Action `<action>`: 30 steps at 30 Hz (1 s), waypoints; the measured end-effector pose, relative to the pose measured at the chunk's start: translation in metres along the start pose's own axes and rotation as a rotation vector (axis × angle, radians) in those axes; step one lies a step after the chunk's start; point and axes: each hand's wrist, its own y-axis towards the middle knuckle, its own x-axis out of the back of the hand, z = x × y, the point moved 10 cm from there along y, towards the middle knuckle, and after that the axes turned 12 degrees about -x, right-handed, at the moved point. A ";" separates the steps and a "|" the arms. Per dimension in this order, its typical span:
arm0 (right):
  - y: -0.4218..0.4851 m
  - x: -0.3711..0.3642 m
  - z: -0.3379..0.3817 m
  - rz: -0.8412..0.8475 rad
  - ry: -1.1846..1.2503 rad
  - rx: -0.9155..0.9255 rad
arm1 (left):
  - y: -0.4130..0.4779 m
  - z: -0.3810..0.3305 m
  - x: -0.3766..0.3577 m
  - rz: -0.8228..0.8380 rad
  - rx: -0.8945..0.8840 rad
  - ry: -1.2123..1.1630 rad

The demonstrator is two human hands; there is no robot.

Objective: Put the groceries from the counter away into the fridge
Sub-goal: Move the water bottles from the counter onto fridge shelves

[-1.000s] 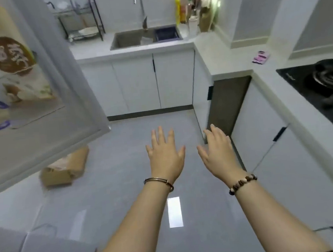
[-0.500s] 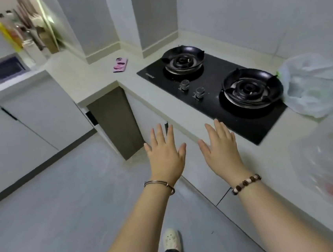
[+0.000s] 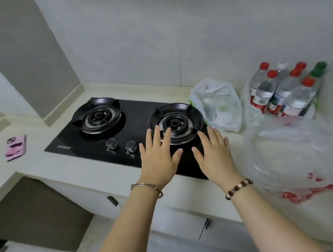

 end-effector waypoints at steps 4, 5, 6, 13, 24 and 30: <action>0.016 0.013 -0.022 -0.050 -0.073 -0.088 | 0.043 -0.019 -0.006 0.007 -0.114 -0.023; 0.019 0.016 -0.031 -0.056 -0.088 -0.110 | 0.052 -0.026 -0.010 0.012 -0.137 -0.035; 0.022 0.021 -0.041 -0.065 -0.097 -0.133 | 0.062 -0.034 -0.015 0.019 -0.159 -0.045; 0.045 0.043 -0.118 -0.089 -0.158 -0.304 | 0.117 -0.098 -0.051 0.096 -0.308 -0.078; 0.135 0.094 -0.210 -0.157 -0.201 -0.334 | 0.231 -0.182 -0.078 0.116 -0.375 -0.102; 0.193 0.131 -0.267 -0.208 -0.240 -0.347 | 0.304 -0.245 -0.094 0.046 -0.422 -0.171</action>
